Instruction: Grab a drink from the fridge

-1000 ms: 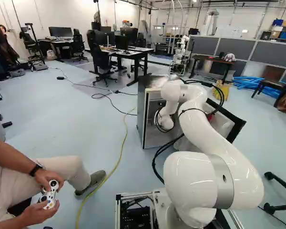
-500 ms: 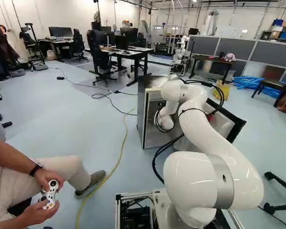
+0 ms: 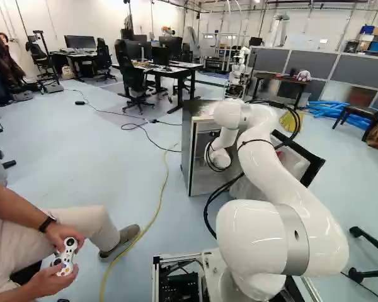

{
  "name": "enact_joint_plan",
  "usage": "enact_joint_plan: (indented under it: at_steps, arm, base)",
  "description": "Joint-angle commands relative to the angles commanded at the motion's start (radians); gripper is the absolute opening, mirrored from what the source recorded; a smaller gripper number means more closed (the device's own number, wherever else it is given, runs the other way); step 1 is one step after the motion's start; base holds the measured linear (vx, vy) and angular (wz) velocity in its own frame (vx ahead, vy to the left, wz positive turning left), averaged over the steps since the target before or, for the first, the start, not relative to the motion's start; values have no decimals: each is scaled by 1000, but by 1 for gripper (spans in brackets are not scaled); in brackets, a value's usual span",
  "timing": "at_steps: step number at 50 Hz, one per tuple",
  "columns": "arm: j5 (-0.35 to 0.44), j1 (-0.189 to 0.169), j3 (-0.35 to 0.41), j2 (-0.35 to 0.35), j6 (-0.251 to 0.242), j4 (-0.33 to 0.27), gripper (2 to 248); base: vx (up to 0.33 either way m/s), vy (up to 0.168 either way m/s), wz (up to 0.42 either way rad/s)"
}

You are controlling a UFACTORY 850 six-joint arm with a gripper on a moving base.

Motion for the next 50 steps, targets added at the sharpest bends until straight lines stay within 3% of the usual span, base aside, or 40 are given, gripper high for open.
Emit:
enact_joint_plan:
  at_steps: [18, 50]
  arm:
    - [0, 2, 79, 49, 0, 0, 90]
    - [0, 5, 291, 225, 0, 0, 90]
  base:
    - [0, 0, 0]
    - [0, 0, 0]
